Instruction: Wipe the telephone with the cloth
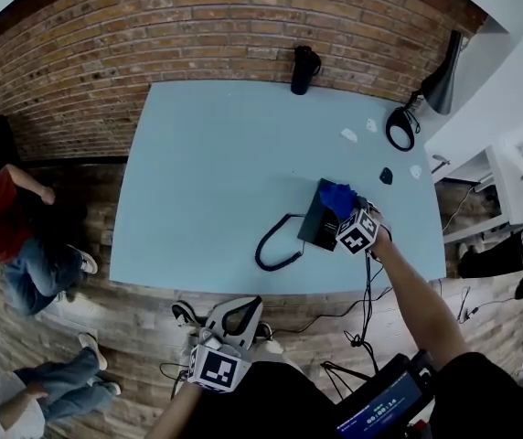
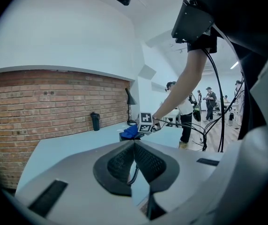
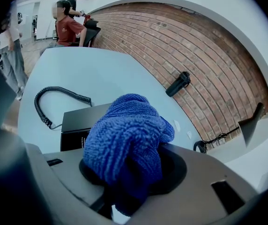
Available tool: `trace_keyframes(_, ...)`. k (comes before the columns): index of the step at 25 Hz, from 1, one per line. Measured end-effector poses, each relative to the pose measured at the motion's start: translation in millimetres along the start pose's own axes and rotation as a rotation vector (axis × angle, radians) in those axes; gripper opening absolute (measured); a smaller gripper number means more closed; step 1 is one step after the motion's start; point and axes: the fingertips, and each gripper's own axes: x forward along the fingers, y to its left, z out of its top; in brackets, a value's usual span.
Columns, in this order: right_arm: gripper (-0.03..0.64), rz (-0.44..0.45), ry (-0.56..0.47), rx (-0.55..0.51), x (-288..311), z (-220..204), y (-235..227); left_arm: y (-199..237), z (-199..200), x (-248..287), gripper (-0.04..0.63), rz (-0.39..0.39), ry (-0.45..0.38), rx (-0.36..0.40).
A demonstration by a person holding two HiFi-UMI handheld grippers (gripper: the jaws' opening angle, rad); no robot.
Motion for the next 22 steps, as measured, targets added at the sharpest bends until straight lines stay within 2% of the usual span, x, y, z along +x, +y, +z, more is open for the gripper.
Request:
trace_keyframes(11, 0.173, 0.01, -0.008, 0.003, -2, 0, 16, -5, -1, 1, 0.014, -0.014, 0.008, 0.005)
trace_keyframes(22, 0.181, 0.07, -0.027, -0.014, -9, -7, 72, -5, -1, 0, 0.012, -0.012, 0.005, 0.004)
